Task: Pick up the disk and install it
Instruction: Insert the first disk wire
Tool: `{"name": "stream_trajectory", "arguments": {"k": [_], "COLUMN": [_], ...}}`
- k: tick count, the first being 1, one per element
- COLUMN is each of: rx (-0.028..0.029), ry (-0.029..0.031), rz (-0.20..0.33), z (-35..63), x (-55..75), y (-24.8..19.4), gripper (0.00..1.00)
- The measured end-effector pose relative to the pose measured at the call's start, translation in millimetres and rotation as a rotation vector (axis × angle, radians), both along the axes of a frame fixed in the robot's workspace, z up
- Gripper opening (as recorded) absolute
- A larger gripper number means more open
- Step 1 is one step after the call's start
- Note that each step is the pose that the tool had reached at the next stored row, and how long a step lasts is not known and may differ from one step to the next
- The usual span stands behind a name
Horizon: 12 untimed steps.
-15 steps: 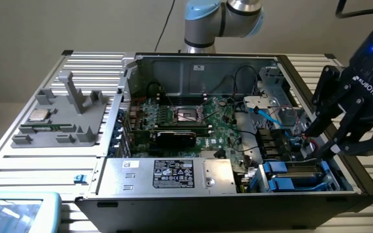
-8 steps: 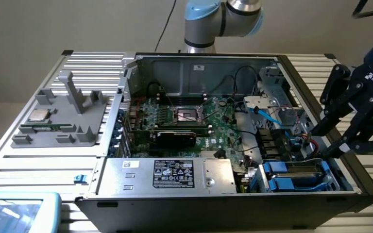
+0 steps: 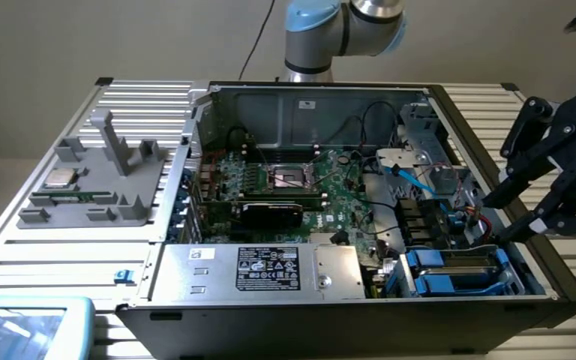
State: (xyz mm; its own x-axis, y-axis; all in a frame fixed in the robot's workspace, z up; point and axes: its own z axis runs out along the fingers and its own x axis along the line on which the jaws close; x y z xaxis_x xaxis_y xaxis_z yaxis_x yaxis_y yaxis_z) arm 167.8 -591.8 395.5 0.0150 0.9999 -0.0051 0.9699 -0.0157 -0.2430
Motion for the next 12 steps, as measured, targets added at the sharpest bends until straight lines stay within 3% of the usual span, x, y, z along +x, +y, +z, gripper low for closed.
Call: {"name": "stream_trajectory", "arguments": {"k": [2,4,12], "rx": [0.0001,-0.0002,-0.0001], "ry": [0.0242,0.0368,0.0372], "rz": [0.000,0.000,0.000], "z": [-0.1,0.1,0.0], "x": [4.3,8.3,8.4], "y": [0.0,-0.1,-0.1], "gripper": [0.45,0.45,0.45]}}
